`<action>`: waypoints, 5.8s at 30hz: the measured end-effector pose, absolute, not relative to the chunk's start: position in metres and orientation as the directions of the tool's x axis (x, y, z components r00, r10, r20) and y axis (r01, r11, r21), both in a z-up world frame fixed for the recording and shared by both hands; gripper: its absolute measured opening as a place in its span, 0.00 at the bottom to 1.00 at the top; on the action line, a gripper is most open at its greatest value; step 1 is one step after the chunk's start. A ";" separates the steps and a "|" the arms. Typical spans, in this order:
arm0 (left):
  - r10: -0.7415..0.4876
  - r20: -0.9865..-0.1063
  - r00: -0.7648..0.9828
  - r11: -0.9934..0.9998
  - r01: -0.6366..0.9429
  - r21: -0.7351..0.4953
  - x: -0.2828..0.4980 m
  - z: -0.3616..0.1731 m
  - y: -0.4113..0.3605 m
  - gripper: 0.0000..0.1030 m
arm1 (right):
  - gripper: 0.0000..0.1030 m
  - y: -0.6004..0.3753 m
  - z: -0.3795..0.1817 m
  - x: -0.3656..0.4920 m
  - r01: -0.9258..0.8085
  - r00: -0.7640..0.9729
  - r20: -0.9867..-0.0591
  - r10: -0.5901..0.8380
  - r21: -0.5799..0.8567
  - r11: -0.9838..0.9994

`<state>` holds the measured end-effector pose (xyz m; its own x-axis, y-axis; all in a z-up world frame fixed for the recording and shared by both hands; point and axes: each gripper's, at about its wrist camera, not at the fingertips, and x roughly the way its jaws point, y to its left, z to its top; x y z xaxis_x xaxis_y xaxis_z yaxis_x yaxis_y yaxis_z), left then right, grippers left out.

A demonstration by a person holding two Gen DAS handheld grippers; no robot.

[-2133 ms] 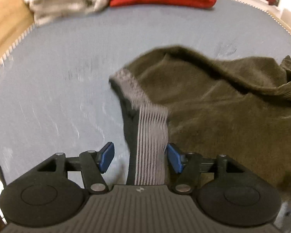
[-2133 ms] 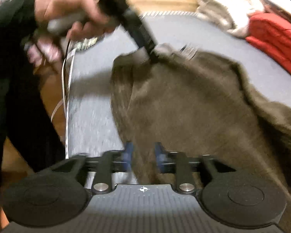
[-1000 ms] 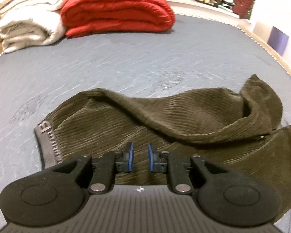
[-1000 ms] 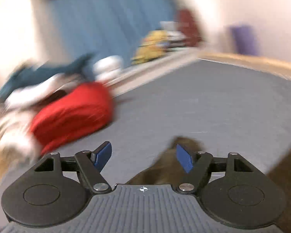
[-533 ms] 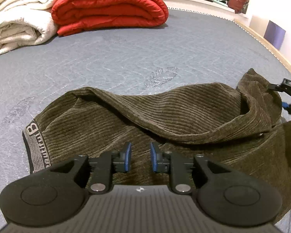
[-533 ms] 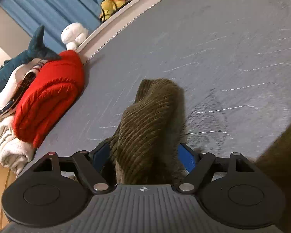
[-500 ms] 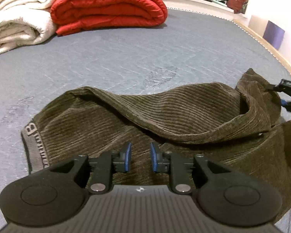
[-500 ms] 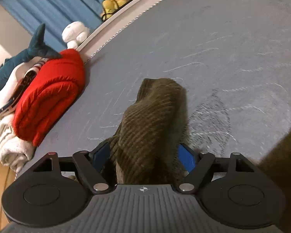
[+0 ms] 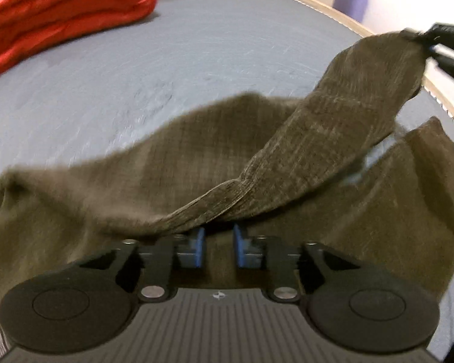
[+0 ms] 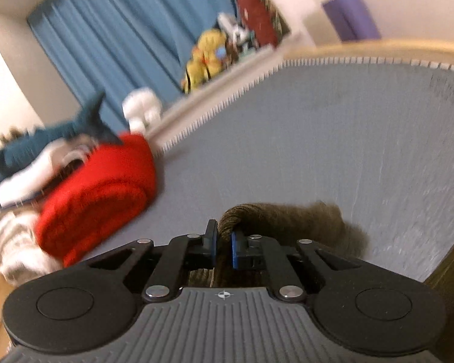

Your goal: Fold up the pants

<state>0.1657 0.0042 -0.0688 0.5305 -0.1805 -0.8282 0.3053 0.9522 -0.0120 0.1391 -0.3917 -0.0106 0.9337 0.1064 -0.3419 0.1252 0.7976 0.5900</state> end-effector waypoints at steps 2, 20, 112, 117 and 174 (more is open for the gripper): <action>-0.154 -0.746 0.648 0.977 0.211 -0.018 0.184 -0.055 0.011 0.00 | 0.08 -0.402 0.001 0.126 0.142 0.962 -0.273 0.029 0.584 0.800; -0.214 -0.747 0.630 0.976 0.165 -0.141 0.202 -0.088 0.024 0.27 | 0.59 -0.496 -0.110 0.163 0.549 0.779 -0.599 -0.185 0.510 0.662; 0.057 -0.883 0.466 0.960 -0.268 -0.080 -0.006 -0.030 0.213 0.86 | 0.69 -0.338 0.061 0.006 0.106 0.922 -0.375 0.093 0.476 0.873; 0.118 -0.934 0.337 0.981 -0.187 0.057 -0.030 -0.072 0.198 0.87 | 0.69 -0.318 0.048 -0.003 0.042 0.889 -0.421 0.177 0.461 0.886; 0.140 -0.718 0.682 0.989 -0.122 0.078 0.020 -0.022 0.077 0.76 | 0.79 -0.280 0.051 0.007 -0.135 0.822 -0.459 0.336 0.415 0.900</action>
<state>0.0199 0.0767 -0.0220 0.6822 0.1405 -0.7175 -0.1218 0.9895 0.0780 0.0072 -0.2802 0.0512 0.8225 0.3356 -0.4592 -0.1354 0.8997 0.4149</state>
